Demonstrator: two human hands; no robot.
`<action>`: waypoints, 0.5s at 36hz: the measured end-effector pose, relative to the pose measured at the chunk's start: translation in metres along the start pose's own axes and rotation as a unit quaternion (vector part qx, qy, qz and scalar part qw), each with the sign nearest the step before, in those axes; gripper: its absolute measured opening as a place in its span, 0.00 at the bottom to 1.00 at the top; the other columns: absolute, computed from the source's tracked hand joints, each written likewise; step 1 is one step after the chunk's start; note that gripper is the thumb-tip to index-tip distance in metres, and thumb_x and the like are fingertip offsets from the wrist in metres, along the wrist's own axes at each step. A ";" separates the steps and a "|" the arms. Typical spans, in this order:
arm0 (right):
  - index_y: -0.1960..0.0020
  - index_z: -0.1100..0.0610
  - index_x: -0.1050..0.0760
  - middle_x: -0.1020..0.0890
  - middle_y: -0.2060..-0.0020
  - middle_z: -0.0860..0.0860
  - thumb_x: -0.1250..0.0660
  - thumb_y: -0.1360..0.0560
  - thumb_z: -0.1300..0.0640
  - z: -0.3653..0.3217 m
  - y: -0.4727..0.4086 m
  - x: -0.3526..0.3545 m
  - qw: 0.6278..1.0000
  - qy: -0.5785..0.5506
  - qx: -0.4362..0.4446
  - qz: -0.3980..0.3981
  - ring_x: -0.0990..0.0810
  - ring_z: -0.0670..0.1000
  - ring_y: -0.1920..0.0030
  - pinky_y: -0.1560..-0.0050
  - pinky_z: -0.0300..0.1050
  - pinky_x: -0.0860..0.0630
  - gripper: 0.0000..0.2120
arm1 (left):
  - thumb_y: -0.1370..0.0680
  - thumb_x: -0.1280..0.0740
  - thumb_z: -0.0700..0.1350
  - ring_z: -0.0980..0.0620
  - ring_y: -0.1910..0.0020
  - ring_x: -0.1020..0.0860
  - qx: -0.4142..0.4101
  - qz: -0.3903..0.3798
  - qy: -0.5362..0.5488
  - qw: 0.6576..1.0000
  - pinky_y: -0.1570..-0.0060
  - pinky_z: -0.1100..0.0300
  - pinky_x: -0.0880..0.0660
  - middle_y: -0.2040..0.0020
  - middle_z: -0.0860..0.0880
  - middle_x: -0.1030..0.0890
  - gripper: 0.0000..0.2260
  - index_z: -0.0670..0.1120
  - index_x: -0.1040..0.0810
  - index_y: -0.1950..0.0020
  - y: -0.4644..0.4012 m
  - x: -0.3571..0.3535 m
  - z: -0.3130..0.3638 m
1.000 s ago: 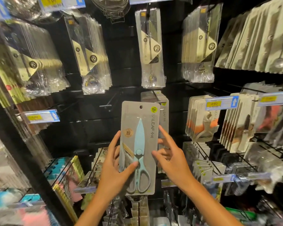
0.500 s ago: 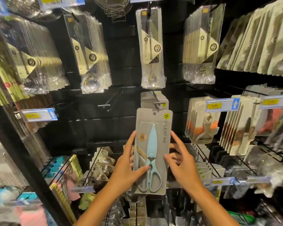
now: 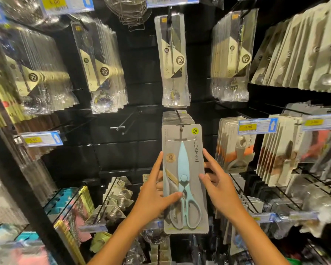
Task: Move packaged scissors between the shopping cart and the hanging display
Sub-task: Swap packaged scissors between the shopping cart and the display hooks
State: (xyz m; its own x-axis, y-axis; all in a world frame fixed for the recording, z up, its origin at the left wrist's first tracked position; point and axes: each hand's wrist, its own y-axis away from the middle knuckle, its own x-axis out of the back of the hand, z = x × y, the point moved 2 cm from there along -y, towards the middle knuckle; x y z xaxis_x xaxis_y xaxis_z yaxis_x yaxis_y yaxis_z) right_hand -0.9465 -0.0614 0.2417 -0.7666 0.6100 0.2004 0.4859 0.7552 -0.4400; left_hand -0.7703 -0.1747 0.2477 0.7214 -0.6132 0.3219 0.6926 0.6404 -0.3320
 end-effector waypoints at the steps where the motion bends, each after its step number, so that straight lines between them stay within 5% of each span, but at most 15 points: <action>1: 0.21 0.42 0.42 0.19 0.42 0.40 0.38 0.18 0.65 0.001 0.000 0.000 1.000 -0.003 -0.002 -0.001 0.15 0.48 0.47 0.48 0.45 0.17 0.31 | 0.31 0.19 0.47 0.51 0.36 0.21 -0.001 -0.003 0.001 1.000 0.41 0.44 0.20 0.31 0.56 0.24 0.51 0.74 0.50 0.24 -0.001 0.000 0.000; 5: 0.21 0.42 0.42 0.20 0.39 0.42 0.38 0.18 0.65 0.006 -0.001 -0.001 1.000 0.008 -0.009 -0.009 0.15 0.47 0.47 0.49 0.43 0.17 0.32 | 0.31 0.20 0.47 0.54 0.36 0.21 0.005 -0.014 -0.002 1.000 0.40 0.46 0.20 0.29 0.56 0.25 0.51 0.74 0.52 0.24 -0.003 -0.001 -0.005; 10: 0.21 0.36 0.47 0.21 0.40 0.36 0.38 0.18 0.63 0.013 -0.008 -0.007 0.999 0.041 -0.015 -0.022 0.15 0.51 0.48 0.45 0.55 0.18 0.35 | 0.27 0.22 0.43 0.58 0.38 0.20 0.019 -0.027 0.006 0.999 0.43 0.57 0.19 0.31 0.57 0.26 0.49 0.69 0.53 0.22 -0.010 -0.003 -0.011; 15: 0.24 0.27 0.58 0.37 0.24 0.38 0.35 0.19 0.58 0.023 -0.022 -0.015 0.995 0.076 -0.012 -0.055 0.29 0.46 0.28 0.29 0.58 0.28 0.42 | 0.24 0.27 0.39 0.63 0.41 0.21 0.025 -0.023 0.002 0.999 0.49 0.69 0.23 0.36 0.57 0.25 0.44 0.62 0.51 0.20 -0.028 -0.002 -0.016; 18: 0.24 0.29 0.66 0.44 0.24 0.34 0.34 0.19 0.57 0.028 -0.034 -0.022 0.992 0.100 -0.014 -0.078 0.36 0.42 0.25 0.24 0.54 0.34 0.46 | 0.23 0.28 0.39 0.65 0.36 0.25 0.025 -0.024 -0.001 0.999 0.45 0.70 0.25 0.30 0.58 0.29 0.43 0.63 0.53 0.21 -0.041 -0.002 -0.023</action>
State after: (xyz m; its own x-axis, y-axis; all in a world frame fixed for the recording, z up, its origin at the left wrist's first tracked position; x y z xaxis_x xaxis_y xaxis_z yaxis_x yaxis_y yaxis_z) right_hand -0.9583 -0.1072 0.2276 -0.7356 0.5191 0.4351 0.3822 0.8485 -0.3660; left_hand -0.7996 -0.2102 0.2406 0.6870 -0.6426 0.3392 0.7256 0.6320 -0.2721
